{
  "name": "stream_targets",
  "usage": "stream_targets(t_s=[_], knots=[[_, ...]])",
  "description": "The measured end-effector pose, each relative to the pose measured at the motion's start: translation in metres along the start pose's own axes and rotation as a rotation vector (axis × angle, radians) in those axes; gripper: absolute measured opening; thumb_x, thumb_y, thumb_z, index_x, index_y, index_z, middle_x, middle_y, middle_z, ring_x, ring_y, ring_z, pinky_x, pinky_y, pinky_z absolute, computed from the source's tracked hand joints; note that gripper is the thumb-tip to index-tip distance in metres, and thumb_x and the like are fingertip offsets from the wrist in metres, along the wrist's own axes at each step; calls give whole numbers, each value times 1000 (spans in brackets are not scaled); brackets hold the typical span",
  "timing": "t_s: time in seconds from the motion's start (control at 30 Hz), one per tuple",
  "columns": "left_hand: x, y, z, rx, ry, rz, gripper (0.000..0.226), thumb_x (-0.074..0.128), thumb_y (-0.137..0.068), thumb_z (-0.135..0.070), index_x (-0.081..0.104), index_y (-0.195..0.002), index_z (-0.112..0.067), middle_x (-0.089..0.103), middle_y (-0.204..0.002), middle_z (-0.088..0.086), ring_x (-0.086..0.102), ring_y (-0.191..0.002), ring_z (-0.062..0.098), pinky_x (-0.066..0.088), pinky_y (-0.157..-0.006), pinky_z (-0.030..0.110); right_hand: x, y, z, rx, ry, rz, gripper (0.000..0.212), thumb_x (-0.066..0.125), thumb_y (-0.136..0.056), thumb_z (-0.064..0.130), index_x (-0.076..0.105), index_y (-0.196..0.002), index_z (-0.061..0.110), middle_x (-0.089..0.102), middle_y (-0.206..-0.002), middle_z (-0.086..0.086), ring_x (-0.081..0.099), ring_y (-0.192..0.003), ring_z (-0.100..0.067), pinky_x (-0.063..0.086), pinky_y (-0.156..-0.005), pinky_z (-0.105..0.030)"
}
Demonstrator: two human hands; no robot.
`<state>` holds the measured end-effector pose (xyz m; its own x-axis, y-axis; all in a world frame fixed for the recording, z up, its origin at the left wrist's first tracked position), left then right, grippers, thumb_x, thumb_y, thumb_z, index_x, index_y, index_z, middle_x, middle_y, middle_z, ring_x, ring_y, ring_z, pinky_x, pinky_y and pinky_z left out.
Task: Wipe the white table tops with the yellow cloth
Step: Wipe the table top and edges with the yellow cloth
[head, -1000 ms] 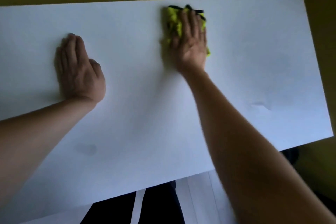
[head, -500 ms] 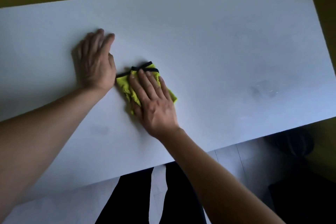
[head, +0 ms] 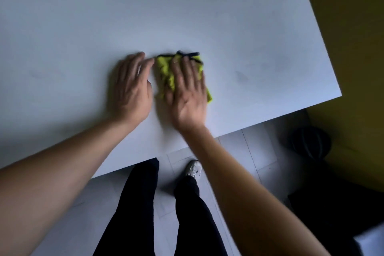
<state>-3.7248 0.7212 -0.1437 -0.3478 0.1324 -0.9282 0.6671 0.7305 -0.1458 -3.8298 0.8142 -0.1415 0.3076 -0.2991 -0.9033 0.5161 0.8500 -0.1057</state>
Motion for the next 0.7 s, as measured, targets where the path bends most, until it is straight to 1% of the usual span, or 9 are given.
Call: stream_targets(t_s=[0.1,0.2,0.3,0.4,0.47,0.5,0.57,0.6,0.7], knots=[[7,4,-16,-90,-58,8,45,39,-103,-23,53,-146,-24,48,-157,10,43,-146,34,24,-124,56,1,35,12,-97,-53,47,62,52,-99,40,38,-154,16,30,-163,-10,19,-153,-24,17,-123,-49],[17,16,-28,-117,-131,-2,51,37,-103,-26,47,-153,-20,41,-164,11,35,-152,36,17,-127,58,-14,43,-21,-111,-38,42,64,50,-99,43,36,-155,16,28,-163,-10,18,-154,-24,16,-124,-48],[23,17,-27,-203,-129,17,54,35,-104,-31,43,-156,-21,33,-169,8,27,-157,34,10,-129,57,-45,40,-107,27,14,3,67,42,-96,44,34,-156,16,26,-164,-11,18,-153,-28,16,-124,-47],[23,17,-27,-211,-114,28,53,34,-105,-30,42,-157,-21,30,-170,7,23,-158,32,7,-129,57,-88,32,-216,194,73,-91,65,37,-96,41,36,-155,14,29,-162,-13,22,-151,-34,20,-122,-50],[23,16,-27,-209,-104,31,53,34,-105,-30,42,-157,-22,30,-170,8,22,-158,32,5,-129,57,-111,23,-264,313,96,-131,64,35,-96,39,34,-155,14,28,-163,-12,20,-152,-31,18,-123,-49],[24,15,-27,-209,-106,32,53,34,-106,-31,42,-157,-22,30,-170,8,22,-158,32,5,-130,57,-116,20,-275,381,100,-148,64,34,-97,38,31,-157,15,25,-164,-11,18,-153,-30,14,-124,-48],[25,15,-27,-207,-113,35,52,34,-106,-30,42,-157,-22,29,-170,8,22,-159,32,4,-130,56,-116,20,-273,462,110,-174,66,34,-96,37,29,-157,15,24,-165,-10,17,-153,-29,12,-124,-48],[25,15,-27,-206,-112,36,52,35,-106,-30,42,-157,-22,29,-170,8,22,-159,32,4,-130,56,-113,22,-259,440,116,-174,67,35,-95,37,30,-157,13,25,-164,-12,19,-153,-31,15,-123,-49],[23,15,-26,-209,-106,27,50,36,-106,-29,43,-156,-22,30,-170,8,23,-158,32,5,-129,57,-80,39,-179,200,57,-80,67,43,-93,36,35,-154,10,28,-162,-16,23,-151,-35,20,-122,-51]])
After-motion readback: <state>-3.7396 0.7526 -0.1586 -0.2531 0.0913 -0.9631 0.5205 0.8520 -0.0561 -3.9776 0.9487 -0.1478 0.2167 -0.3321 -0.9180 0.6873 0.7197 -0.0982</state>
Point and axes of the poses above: each hand's wrist, its own y-axis away from the middle knuckle, its own x-axis out of the palm, z = x × y, the point moved 9 cm from there along -y, towards the middle knuckle
